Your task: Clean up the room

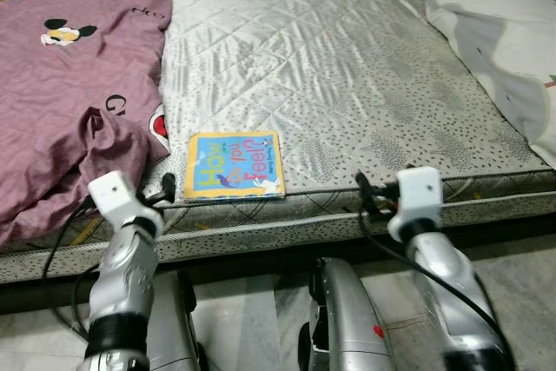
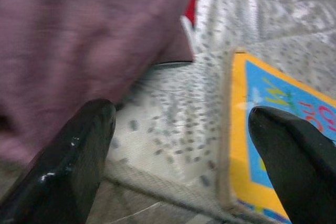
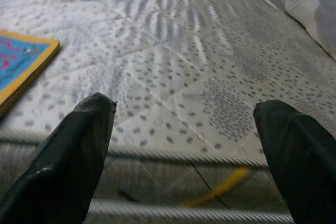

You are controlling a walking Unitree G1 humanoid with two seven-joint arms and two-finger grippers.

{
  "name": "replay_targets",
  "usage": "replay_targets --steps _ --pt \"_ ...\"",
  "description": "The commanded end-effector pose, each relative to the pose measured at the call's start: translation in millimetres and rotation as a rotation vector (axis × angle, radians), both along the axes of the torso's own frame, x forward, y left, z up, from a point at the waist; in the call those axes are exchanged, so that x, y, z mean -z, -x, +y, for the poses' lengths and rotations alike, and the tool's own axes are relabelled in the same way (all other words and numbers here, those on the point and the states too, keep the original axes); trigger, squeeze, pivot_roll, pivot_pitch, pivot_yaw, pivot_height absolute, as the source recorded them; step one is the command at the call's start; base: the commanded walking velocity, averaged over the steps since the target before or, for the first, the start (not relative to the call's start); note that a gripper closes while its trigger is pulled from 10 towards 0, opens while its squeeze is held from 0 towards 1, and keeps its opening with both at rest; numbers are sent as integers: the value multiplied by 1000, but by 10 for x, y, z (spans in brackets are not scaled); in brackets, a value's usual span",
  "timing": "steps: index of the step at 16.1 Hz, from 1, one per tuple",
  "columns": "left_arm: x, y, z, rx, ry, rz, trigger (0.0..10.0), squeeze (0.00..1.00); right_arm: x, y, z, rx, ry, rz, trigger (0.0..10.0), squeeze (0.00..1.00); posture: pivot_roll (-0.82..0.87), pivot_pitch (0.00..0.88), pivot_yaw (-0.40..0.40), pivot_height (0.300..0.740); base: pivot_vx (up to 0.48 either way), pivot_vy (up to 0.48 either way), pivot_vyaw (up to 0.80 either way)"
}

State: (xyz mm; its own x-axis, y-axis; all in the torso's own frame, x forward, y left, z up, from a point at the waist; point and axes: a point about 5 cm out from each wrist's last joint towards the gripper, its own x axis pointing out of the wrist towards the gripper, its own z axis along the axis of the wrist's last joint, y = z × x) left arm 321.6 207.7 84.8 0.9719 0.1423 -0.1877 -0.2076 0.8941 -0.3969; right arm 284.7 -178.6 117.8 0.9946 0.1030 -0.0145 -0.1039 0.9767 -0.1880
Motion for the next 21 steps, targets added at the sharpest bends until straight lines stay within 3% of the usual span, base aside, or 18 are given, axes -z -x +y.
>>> replay_targets --steps 1,2,4,8,10,14,21 --pt "55 -10 -29 24 12 15 10000 0 -33 74 -14 -14 19 3 10000 0 -154 206 -62 514 0 0 0" --pt "50 -83 -92 47 30 10 10000 0 -49 235 -43 -39 47 11 10000 0 -190 211 -67 514 0 0 0" --pt "39 -161 -196 82 35 11 10000 0 -53 369 -109 -43 78 27 10000 0 -221 212 -72 514 0 0 0" --pt "58 -231 -344 133 62 24 10000 0 -111 381 -163 -32 98 33 10000 0 -238 205 -77 514 0 0 0" --pt "172 -155 -298 96 118 37 10000 0 -178 318 -158 -48 119 24 10000 0 -243 203 -83 514 0 0 0" --pt "253 -31 -199 48 133 25 10000 0 -162 306 -210 -51 139 40 10000 0 -233 200 -91 514 0 0 0" --pt "173 3 97 -91 113 -32 10000 0 -166 315 -185 -98 192 32 10000 0 -240 194 -100 514 0 0 0"
